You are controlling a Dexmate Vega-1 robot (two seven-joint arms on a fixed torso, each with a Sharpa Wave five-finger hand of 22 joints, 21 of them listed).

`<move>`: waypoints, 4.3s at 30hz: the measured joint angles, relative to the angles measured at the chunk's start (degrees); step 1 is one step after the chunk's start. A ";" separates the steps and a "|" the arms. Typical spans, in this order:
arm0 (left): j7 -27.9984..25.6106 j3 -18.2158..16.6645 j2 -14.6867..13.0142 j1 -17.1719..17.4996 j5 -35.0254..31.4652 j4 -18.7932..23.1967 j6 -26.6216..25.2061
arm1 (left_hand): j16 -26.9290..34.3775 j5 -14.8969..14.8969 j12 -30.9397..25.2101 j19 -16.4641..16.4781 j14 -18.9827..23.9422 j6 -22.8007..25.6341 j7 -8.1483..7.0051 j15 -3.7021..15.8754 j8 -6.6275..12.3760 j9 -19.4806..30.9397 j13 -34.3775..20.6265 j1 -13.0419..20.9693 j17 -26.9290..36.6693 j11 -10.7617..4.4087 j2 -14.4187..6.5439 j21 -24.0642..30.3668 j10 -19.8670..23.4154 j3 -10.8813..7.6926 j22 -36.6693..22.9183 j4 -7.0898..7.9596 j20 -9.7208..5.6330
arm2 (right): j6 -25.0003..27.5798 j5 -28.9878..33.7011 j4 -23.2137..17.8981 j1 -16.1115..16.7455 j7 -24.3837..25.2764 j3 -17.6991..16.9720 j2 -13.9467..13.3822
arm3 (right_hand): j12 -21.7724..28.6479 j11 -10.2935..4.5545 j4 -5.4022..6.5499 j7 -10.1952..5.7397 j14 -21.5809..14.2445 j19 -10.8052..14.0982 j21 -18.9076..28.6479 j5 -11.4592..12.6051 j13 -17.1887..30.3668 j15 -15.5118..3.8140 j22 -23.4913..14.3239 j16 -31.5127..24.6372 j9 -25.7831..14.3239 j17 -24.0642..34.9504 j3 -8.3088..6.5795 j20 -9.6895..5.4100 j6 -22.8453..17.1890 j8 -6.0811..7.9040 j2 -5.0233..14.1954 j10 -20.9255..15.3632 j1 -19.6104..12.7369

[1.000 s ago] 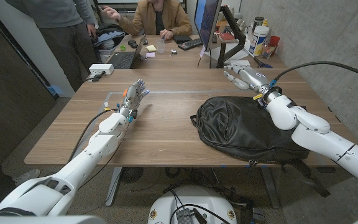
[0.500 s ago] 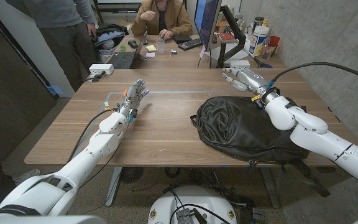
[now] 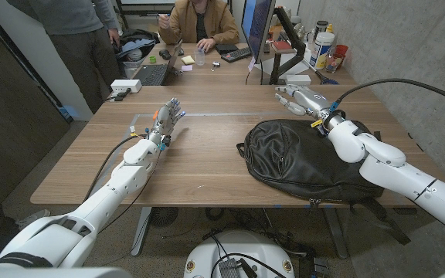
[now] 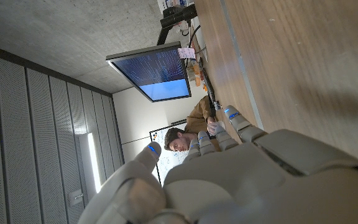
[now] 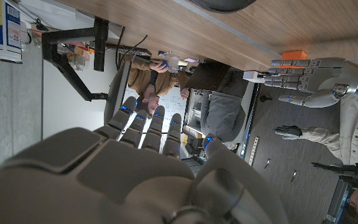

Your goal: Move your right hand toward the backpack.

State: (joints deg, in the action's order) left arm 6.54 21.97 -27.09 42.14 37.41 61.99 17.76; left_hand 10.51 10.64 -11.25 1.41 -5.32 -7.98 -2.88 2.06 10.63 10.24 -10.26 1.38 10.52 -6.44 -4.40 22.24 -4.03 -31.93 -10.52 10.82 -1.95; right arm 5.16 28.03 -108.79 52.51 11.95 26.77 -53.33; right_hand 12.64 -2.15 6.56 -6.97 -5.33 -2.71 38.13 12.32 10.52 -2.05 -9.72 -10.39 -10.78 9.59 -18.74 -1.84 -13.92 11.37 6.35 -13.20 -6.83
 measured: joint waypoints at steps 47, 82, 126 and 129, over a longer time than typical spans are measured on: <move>-1.05 -0.41 -0.94 1.80 0.00 2.73 -0.32 | 0.00 0.00 0.00 0.00 0.00 0.00 0.00 0.00 0.00 0.00 0.00 0.00 0.00 0.00 0.00 -0.22 0.00 0.00 0.00 0.00 0.00 | 1.35 1.68 -1.18 1.18 -1.17 0.93 -0.88 | 0.00 -0.62 -0.23 -0.40 0.00 0.62 -0.87 -0.23 0.00 0.00 -0.30 0.03 0.00 0.01 -0.24 -0.21 -0.20 0.00 0.05 0.01 -0.56; -2.00 -0.96 -2.21 3.93 0.31 5.86 -0.77 | 0.00 0.00 0.00 -0.01 0.00 0.00 0.00 0.00 0.00 0.00 0.00 0.00 0.00 0.00 0.00 -0.22 0.00 0.00 0.00 0.00 0.01 | 3.30 3.67 -2.51 2.24 -2.50 1.81 -1.44 | 0.00 -0.61 -0.47 -0.61 0.00 0.63 -1.92 -0.22 0.00 0.00 -0.28 0.02 0.00 0.01 -0.49 -0.20 0.02 0.00 -0.31 0.01 -0.91; 1.04 -1.12 -2.79 2.40 0.98 2.97 -0.74 | 0.00 0.00 0.00 -0.01 0.00 0.00 0.00 0.00 0.00 0.00 0.00 0.00 0.00 0.00 0.00 -0.45 0.00 0.00 0.00 0.00 0.01 | 7.46 7.15 -3.47 2.33 -3.99 3.65 -0.79 | 0.00 -0.61 -1.18 -0.91 0.00 1.65 -2.54 -0.22 0.00 0.00 -0.28 0.02 0.00 0.16 -0.72 -0.18 0.32 0.00 -0.32 0.00 -1.53; 1.55 -1.12 -3.01 1.92 0.99 2.40 -0.74 | 0.00 0.00 0.00 -0.01 0.00 0.00 0.00 0.00 0.00 0.00 0.00 0.00 0.00 0.00 0.00 -0.45 0.00 0.00 0.00 0.00 0.00 | 8.08 7.64 -3.45 2.27 -4.14 3.89 -0.64 | 0.00 -0.61 -1.16 -0.91 -0.02 2.06 -2.54 -0.22 0.00 -0.02 -0.27 0.02 0.00 0.16 -0.70 0.00 0.32 0.00 -0.32 0.00 -1.53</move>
State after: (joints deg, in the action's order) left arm 8.09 20.85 -30.09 44.06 38.41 64.40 17.01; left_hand 10.51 10.64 -11.25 1.40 -5.32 -7.98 -2.88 2.06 10.63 10.24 -10.26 1.38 10.52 -6.44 -4.40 21.79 -4.03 -31.93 -10.52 10.83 -1.94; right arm 13.24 35.67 -112.24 54.78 7.82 30.66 -53.97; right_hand 12.64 -2.76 5.39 -7.88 -5.35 -0.65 35.59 12.10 10.52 -2.07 -9.99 -10.37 -10.78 9.75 -19.45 -1.84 -13.60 11.37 6.03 -13.19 -8.36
